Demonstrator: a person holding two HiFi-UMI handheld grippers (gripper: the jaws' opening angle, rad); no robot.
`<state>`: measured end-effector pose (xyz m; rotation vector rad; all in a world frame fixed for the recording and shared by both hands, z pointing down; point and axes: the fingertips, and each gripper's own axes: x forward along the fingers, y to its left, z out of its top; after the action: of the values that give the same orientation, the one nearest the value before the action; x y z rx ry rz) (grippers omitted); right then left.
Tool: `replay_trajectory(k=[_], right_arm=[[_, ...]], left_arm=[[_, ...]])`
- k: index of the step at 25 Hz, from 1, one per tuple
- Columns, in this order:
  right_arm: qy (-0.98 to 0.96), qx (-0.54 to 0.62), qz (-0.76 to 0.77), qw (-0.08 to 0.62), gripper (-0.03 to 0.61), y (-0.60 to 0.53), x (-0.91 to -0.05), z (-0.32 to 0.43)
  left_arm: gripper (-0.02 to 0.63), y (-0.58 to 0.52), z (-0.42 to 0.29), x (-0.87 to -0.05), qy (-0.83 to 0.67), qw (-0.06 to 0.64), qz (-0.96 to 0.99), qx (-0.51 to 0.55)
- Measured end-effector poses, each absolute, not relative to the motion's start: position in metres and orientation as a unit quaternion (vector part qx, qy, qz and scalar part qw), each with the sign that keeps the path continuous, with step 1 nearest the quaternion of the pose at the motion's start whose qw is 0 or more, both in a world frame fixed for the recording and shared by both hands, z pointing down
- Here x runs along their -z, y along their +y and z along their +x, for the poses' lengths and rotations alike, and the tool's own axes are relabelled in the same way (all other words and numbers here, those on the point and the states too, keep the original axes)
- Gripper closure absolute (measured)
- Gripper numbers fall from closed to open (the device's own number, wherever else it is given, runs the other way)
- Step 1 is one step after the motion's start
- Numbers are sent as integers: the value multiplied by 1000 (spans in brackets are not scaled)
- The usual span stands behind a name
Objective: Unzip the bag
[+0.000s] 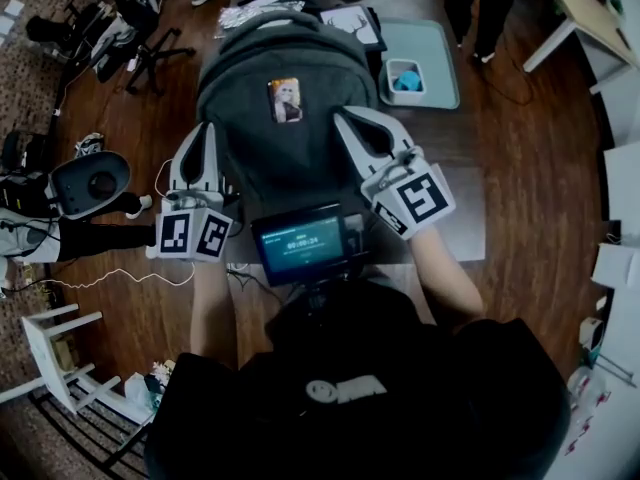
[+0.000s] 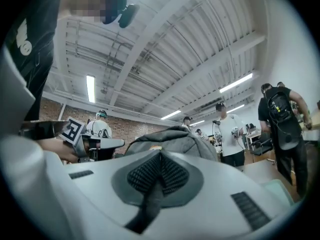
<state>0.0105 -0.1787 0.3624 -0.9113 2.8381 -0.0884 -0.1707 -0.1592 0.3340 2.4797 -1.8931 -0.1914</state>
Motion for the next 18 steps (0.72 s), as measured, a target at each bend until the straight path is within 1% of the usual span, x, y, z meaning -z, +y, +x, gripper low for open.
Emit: replay_trajectory(k=[3,7,10,14,18], right_arm=[[947,38,-305,91,575,-178,-369,9],[944,43,-319,74,575,-178,-378,8],[944,50,-316,77,575,-179,-379,10],[943,43,-322,75,575,-130,-378,4],[935,40,-346,72,574,-75,-377,0]], left_arm=[[614,-155,-176,-344,-618,14,784,62],[614,-153,-170,-357,-612,25,789,54],[614,-157,-160,-363,-607,29,793,51],[614,-119,-154,-368,-591,28,805,46],[614,-71,-157,-365,-584,31,808,71]])
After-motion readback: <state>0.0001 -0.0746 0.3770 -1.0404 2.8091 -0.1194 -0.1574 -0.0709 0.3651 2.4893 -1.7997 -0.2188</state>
